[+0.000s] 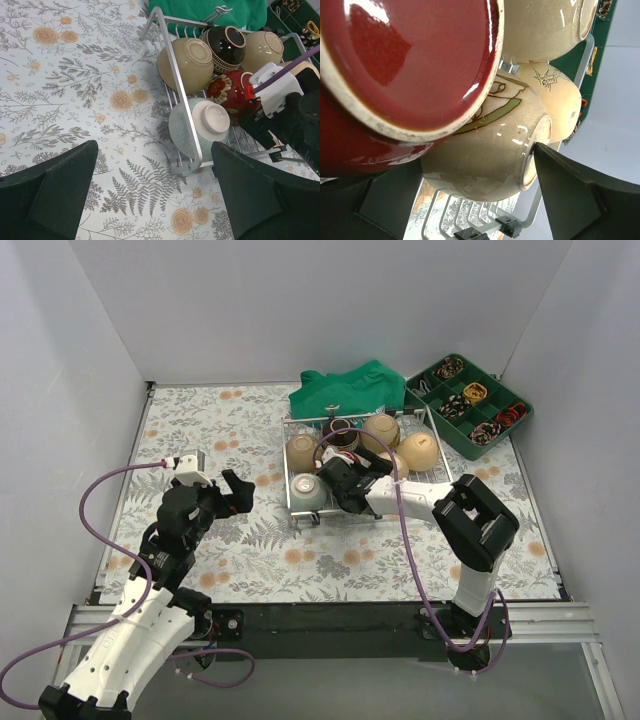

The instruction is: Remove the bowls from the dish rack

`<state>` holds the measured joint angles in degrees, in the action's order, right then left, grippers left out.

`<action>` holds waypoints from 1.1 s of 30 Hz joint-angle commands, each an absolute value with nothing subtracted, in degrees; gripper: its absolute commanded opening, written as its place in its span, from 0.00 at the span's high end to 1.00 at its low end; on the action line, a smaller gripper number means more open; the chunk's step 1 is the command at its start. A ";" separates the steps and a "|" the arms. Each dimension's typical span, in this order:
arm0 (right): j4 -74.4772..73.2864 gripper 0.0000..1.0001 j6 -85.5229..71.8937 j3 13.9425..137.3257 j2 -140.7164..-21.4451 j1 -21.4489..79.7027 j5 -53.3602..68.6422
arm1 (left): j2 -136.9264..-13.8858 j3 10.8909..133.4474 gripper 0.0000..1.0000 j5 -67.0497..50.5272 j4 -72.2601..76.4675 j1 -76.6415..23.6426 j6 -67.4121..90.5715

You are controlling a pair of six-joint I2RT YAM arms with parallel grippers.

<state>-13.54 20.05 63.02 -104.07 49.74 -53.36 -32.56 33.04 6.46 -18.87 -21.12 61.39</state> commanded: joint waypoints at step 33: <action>-25.05 0.58 15.65 71.27 -95.98 50.98 -50.27 | -32.87 32.43 0.02 7.12 -18.72 -21.36 60.47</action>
<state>-25.23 17.19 67.05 -99.22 50.76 -49.36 -32.91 32.60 6.68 -18.87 -21.12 61.30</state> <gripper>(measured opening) 0.820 0.982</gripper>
